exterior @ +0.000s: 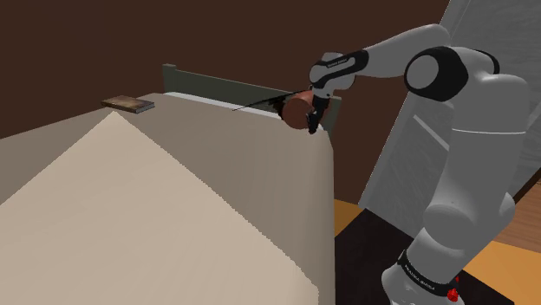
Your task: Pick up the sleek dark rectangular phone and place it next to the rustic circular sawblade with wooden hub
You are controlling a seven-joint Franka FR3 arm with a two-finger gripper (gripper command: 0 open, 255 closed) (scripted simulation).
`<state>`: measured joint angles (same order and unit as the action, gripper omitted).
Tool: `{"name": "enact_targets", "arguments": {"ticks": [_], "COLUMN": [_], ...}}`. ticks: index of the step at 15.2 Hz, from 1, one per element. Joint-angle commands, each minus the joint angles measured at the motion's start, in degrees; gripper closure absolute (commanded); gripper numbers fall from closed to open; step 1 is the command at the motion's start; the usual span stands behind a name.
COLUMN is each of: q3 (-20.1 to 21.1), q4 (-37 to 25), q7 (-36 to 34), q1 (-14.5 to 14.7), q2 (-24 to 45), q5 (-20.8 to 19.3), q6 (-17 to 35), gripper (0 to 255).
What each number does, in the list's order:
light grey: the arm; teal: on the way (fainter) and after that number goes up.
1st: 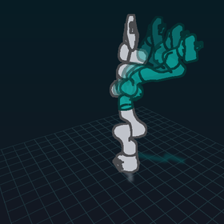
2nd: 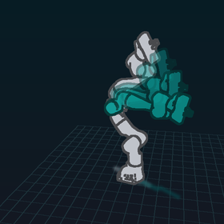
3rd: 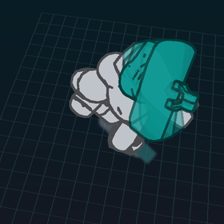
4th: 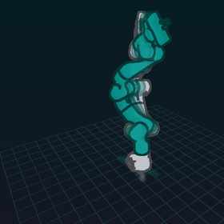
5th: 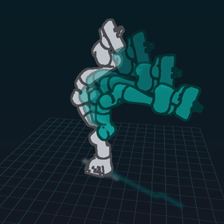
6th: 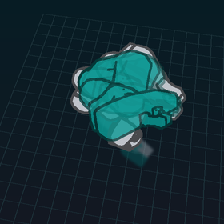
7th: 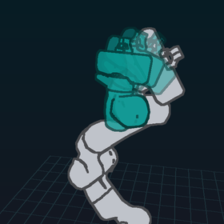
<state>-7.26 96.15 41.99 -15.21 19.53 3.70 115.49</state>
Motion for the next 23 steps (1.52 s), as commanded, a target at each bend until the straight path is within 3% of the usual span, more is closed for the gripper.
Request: {"name": "enact_targets", "arguments": {"ticks": [1, 10, 18, 19, 23], "q3": [0.0, 0.3, 0.3, 0.3, 0.3], "q4": [0.8, 4.1, 4.1, 4.1, 4.0], "q7": [0.0, 0.5, 0.5, 0.4, 0.3], "q1": [0.0, -0.1, -0.1, -0.1, 0.0], "q2": [0.6, 3.4, 3.4, 3.4, 3.4], "q5": [0.1, 0.6, 0.6, 0.6, 0.6], "q6": [1.3, 7.5, 7.5, 7.5, 7.4], "gripper": [255, 255, 255, 0, 0]}}
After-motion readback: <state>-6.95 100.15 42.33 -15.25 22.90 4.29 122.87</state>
